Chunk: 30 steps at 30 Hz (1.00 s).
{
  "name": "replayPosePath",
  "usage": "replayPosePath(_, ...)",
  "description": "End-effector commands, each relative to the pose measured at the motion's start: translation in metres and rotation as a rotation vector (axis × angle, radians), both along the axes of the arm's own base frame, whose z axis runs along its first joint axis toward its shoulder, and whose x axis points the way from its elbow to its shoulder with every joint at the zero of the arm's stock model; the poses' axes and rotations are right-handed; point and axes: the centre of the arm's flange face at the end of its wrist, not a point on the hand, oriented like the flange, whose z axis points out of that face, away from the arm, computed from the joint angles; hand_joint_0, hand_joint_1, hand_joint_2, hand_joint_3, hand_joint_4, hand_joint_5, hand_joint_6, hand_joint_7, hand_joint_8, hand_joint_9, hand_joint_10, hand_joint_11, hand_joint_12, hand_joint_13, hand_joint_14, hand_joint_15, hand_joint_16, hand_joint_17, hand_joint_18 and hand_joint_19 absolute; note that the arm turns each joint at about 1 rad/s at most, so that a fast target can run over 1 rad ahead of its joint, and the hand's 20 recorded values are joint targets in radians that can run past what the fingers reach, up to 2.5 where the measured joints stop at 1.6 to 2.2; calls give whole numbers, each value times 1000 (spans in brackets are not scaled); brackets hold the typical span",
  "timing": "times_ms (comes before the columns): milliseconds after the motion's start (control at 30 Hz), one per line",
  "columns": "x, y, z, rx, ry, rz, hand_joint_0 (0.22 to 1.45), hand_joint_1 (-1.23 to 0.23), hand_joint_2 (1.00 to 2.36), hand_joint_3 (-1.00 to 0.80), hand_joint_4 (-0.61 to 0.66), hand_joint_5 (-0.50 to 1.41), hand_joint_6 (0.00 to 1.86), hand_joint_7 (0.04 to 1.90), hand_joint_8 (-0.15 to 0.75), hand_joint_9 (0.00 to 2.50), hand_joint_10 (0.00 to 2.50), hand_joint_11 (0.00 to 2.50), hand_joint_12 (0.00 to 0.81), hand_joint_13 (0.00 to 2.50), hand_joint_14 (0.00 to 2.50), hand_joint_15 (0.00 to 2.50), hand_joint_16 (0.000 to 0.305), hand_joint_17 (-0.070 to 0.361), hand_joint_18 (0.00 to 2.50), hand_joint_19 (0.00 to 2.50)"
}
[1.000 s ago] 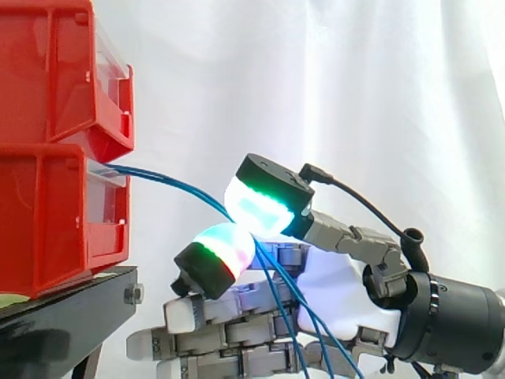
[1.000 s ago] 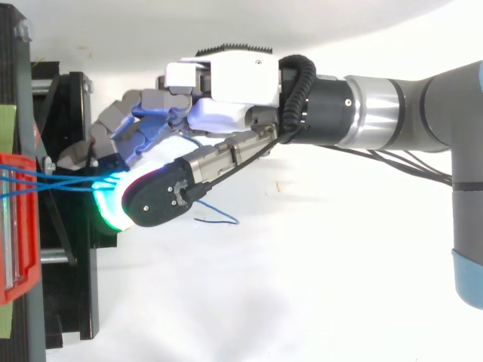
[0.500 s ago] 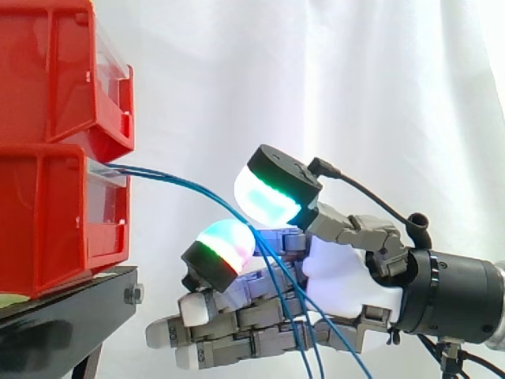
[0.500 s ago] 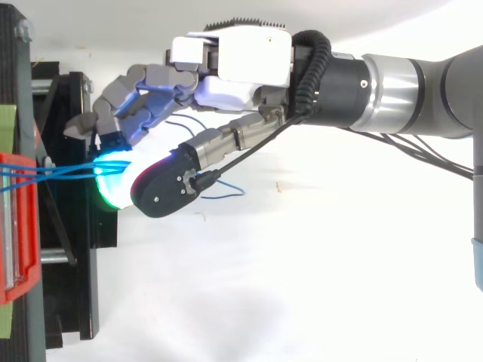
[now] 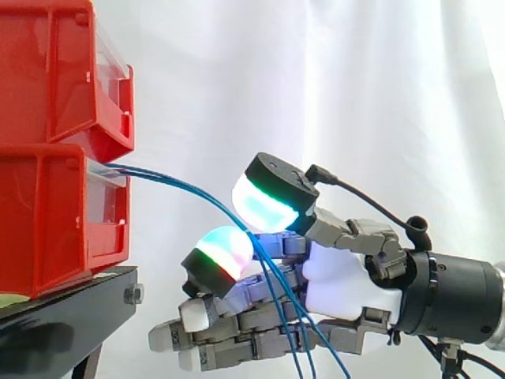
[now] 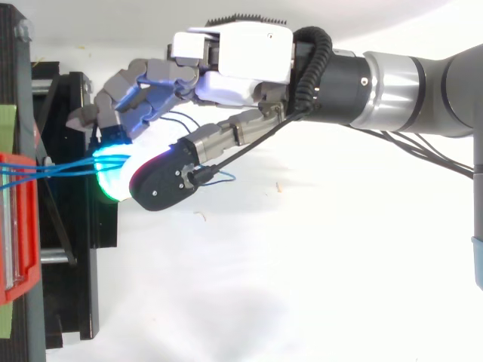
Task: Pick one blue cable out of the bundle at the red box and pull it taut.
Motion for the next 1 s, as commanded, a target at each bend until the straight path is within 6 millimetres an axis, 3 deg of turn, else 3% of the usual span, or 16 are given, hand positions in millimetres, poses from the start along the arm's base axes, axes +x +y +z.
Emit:
replayPosePath(0,0,-2,0,-13,0,-21,509,-664,1005,-421,217,-124,741,1005,384,825,15,602,392,316,6,170,62,140,176,159)
replayPosePath(133,-3,-9,-3,-64,26,-96,526,-689,1006,-397,204,-125,740,1008,379,824,15,615,387,319,6,171,61,137,179,160)
replayPosePath(500,-3,-10,-4,-65,33,-99,551,-703,1009,-361,193,-129,750,1007,371,842,16,648,379,363,7,201,59,132,211,190)
replayPosePath(967,-2,-10,1,-65,25,-100,506,-696,1000,-496,211,-136,759,970,385,831,16,649,396,373,7,200,62,139,239,196)
